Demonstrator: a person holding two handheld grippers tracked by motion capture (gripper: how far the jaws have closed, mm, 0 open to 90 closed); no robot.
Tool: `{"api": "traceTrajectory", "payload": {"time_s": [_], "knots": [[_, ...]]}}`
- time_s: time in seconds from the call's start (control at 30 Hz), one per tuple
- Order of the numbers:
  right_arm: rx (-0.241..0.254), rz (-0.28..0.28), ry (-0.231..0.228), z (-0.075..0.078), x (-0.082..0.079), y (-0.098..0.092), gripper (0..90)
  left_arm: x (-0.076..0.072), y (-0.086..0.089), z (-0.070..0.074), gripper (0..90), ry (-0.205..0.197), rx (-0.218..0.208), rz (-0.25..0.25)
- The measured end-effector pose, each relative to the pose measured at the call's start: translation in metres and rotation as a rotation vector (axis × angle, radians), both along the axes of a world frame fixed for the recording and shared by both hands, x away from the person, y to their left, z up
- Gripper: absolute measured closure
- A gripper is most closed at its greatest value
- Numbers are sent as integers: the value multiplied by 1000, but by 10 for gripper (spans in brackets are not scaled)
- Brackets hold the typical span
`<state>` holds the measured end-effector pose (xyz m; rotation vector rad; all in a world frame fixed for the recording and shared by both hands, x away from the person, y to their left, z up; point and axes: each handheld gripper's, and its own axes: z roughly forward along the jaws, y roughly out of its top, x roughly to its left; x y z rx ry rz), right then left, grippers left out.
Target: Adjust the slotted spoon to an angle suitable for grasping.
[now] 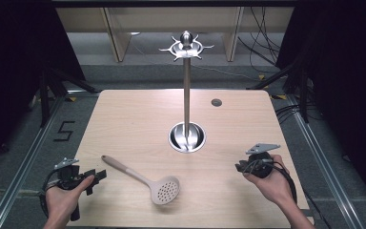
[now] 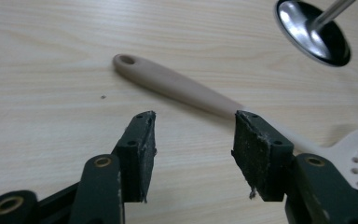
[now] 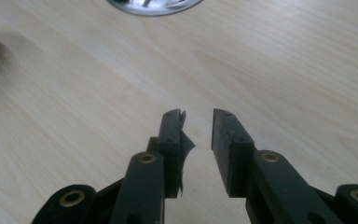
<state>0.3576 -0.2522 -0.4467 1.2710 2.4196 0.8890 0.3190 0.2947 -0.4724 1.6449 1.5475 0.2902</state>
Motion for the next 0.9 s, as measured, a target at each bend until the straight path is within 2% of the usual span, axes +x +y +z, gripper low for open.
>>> {"api": "traceTrajectory", "payload": {"time_s": [0.03,0.1,0.17,0.2,0.23,0.27,0.3,0.33,0.37,0.4,0.47,0.5,0.53,0.57,0.6,0.7,0.73,0.77,0.8,0.83,0.87,0.9], "knots": [[0,0,0,0,0,0,728,0,0,0,482,0,0,0],[-16,26,23,-3,-2,3,711,2,-3,1,482,-43,-62,-25],[-9,28,34,-3,-5,7,700,3,-5,2,497,-58,-121,-62],[-9,28,34,-3,-5,7,700,4,-7,2,497,-55,-151,-91],[10,35,10,-4,-4,7,695,4,-10,2,501,-44,-154,-106],[-10,46,7,-3,-3,5,690,4,-12,3,509,-38,-117,-100],[4,31,19,-2,-4,6,688,4,-15,4,506,-20,-58,-94],[0,40,1,-3,-3,4,686,6,-17,4,503,-5,-21,-84],[32,17,-12,-5,-3,6,683,7,-18,5,489,28,7,-77],[2,35,-1,-3,-3,4,680,8,-17,6,439,58,22,-82],[17,17,8,-1,-4,4,676,15,-20,8,404,108,46,-62],[11,35,-41,-4,-3,3,672,18,-23,8,357,125,38,-51],[38,11,-17,-4,-5,5,670,20,-25,10,342,168,45,-46],[38,11,-17,-4,-5,5,670,23,-28,10,342,174,43,-38],[19,17,14,-1,-6,5,667,27,-31,11,325,202,45,-28],[20,17,16,-3,-7,4,662,41,-39,9,295,232,51,34],[20,14,20,-3,-7,4,660,49,-42,9,292,261,56,53],[20,14,20,-3,-7,4,660,49,-42,9,286,261,56,53],[20,14,21,-3,-7,4,658,53,-43,9,286,286,69,58],[12,34,-6,-4,-5,2,656,56,-43,10,282,310,84,54],[21,16,22,-3,-7,3,652,59,-43,10,282,320,92,64],[21,16,22,-3,-7,3,652,62,-43,10,282,328,98,75]]}}
